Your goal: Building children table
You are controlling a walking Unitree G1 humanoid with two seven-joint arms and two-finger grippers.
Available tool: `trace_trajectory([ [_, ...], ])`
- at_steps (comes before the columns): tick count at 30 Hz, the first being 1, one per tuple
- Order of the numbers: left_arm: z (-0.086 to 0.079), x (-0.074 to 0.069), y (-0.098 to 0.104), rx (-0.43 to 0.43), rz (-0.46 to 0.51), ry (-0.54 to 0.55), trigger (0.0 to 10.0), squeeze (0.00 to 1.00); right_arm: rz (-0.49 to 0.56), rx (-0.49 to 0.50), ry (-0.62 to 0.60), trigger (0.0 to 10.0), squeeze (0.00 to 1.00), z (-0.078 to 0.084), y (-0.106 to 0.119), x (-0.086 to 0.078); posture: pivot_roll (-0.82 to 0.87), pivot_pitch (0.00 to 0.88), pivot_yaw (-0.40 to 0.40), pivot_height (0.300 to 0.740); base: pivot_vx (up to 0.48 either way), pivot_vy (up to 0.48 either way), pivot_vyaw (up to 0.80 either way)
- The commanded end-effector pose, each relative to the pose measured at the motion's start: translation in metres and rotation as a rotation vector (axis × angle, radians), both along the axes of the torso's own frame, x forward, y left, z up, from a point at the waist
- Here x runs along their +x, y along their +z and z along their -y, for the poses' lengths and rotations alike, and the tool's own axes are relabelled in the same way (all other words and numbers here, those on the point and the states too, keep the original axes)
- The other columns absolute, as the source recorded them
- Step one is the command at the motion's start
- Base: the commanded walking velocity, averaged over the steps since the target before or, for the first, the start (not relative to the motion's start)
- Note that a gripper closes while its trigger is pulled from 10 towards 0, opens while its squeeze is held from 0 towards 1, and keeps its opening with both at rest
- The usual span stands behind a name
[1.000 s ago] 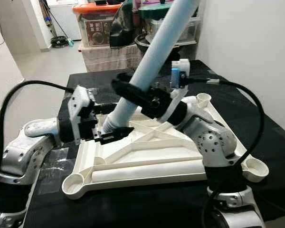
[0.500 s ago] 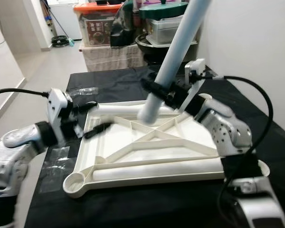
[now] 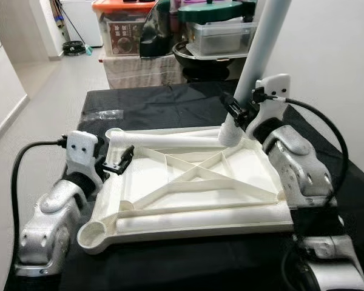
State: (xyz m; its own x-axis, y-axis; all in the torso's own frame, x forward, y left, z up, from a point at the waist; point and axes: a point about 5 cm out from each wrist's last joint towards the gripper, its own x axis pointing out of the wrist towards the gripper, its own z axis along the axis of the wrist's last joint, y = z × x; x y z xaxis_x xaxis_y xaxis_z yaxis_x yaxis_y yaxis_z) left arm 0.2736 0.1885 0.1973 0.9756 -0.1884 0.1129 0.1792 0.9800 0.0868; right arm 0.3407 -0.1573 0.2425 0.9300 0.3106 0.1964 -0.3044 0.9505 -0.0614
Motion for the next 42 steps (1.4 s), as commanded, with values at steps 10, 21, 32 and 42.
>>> trace_trajectory([
  [10,0.000,-0.027,-0.020,0.007,0.008,0.136,10.0,0.00,0.028,-0.055,-0.207,10.0,0.00,0.023,-0.041,-0.027,0.01,0.000,-0.047,0.740,0.000,0.000,0.00],
  [21,0.017,-0.041,-0.037,-0.017,-0.013,0.115,10.0,0.00,0.191,0.042,-0.295,10.0,0.00,0.020,-0.020,-0.042,0.00,0.000,-0.036,0.740,0.000,0.000,0.00],
  [32,0.015,-0.044,-0.037,-0.033,-0.012,0.132,10.0,0.00,0.196,0.096,-0.270,10.0,0.00,0.014,-0.016,-0.039,0.01,0.000,-0.042,0.740,-0.201,0.000,0.00],
  [42,0.017,-0.045,-0.035,-0.045,-0.006,0.115,10.0,0.00,0.160,0.095,-0.246,10.0,0.00,0.010,-0.024,-0.043,0.01,0.000,-0.035,0.740,-0.314,0.000,0.00],
])
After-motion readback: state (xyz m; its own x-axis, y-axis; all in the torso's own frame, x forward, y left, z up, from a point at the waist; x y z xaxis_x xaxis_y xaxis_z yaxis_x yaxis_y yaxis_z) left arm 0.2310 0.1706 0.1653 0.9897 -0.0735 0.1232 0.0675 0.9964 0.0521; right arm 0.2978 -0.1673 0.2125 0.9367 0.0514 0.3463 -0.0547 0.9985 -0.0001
